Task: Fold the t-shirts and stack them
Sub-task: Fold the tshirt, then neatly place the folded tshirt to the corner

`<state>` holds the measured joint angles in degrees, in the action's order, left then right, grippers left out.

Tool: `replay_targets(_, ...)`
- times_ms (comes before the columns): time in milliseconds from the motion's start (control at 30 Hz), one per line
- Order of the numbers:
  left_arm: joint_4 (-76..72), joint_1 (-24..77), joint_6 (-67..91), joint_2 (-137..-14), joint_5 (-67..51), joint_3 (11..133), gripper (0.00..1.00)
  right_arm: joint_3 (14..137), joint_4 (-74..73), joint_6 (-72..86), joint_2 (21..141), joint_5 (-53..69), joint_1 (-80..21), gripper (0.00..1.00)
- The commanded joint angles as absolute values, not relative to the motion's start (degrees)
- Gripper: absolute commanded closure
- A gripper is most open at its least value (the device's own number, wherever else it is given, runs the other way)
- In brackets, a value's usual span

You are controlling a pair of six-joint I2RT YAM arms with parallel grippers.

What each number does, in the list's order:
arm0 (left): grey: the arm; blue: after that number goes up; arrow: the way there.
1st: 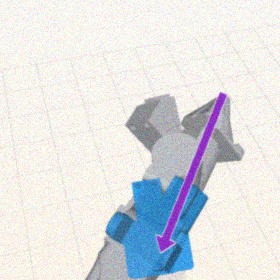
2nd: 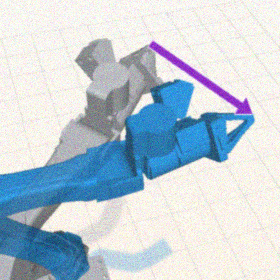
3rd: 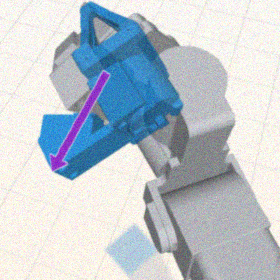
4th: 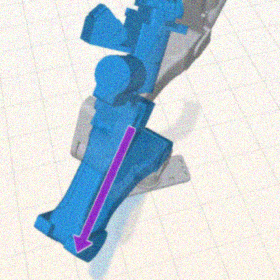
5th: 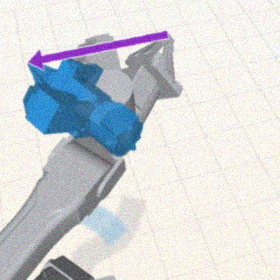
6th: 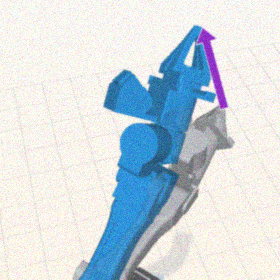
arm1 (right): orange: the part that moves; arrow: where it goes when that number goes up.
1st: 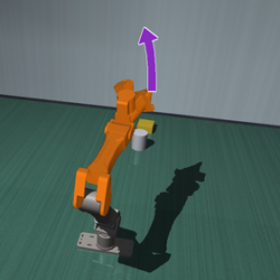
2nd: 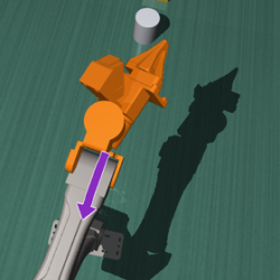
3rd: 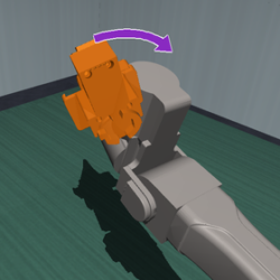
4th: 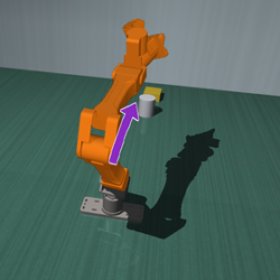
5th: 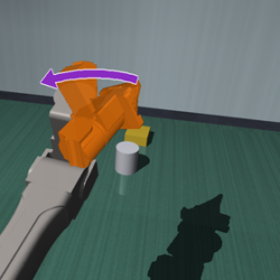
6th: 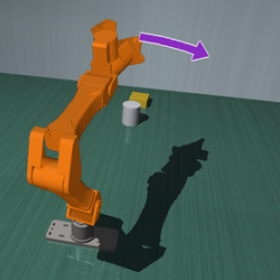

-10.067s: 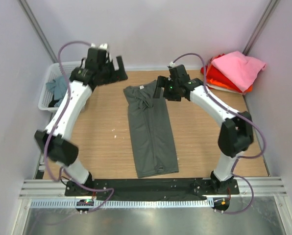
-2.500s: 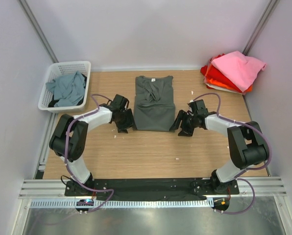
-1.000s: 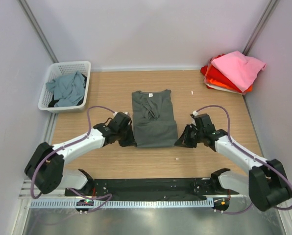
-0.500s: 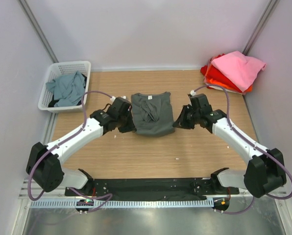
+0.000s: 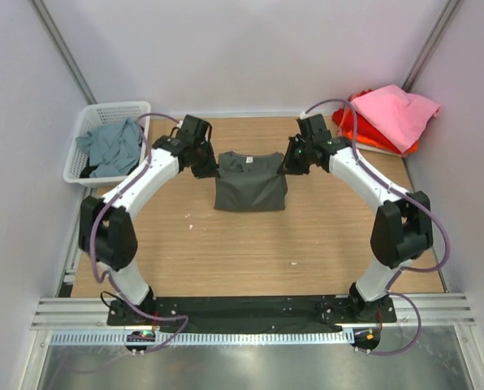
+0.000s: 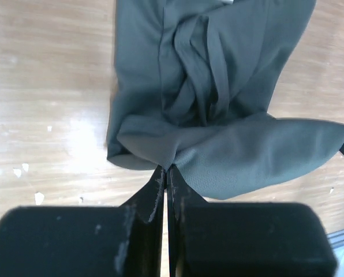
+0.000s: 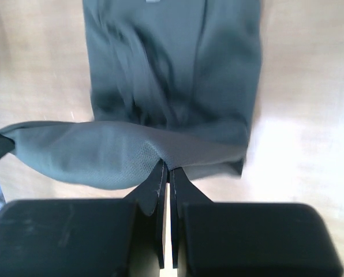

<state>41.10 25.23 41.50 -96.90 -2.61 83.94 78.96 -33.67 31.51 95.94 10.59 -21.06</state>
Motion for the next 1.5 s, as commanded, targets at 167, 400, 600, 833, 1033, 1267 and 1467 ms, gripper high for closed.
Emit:
replay_targets(167,54.01,16.18,35.25,-131.91,-12.27,125.88,0.89,115.34,-39.44,28.74,121.86,10.63,-14.86,0.73)
replay_targets(400,57.16,9.49,40.69,-145.87,-24.87,150.70,0.14,135.92,-46.34,28.74,137.13,11.69,-12.83,0.00)
replay_targets(600,46.05,9.58,37.37,-131.40,-21.27,121.49,0.12,103.38,-26.40,30.94,120.86,18.09,-8.36,0.00)
replay_targets(833,41.07,11.07,35.33,-118.32,-19.07,100.84,0.14,99.32,-23.56,29.88,125.15,23.73,-7.12,0.00)
replay_targets(1033,34.12,14.32,37.52,-106.54,-18.37,81.76,0.16,105.54,-22.85,29.18,132.88,26.71,-7.73,0.05)
replay_targets(1267,25.06,21.61,40.69,-95.81,-13.02,63.40,0.18,109.15,-21.53,29.71,137.72,28.92,-12.03,0.22)
replay_targets(1467,19.69,23.64,41.84,-91.33,-10.11,54.34,0.23,108.73,-18.47,31.99,139.48,29.97,-14.32,0.58)
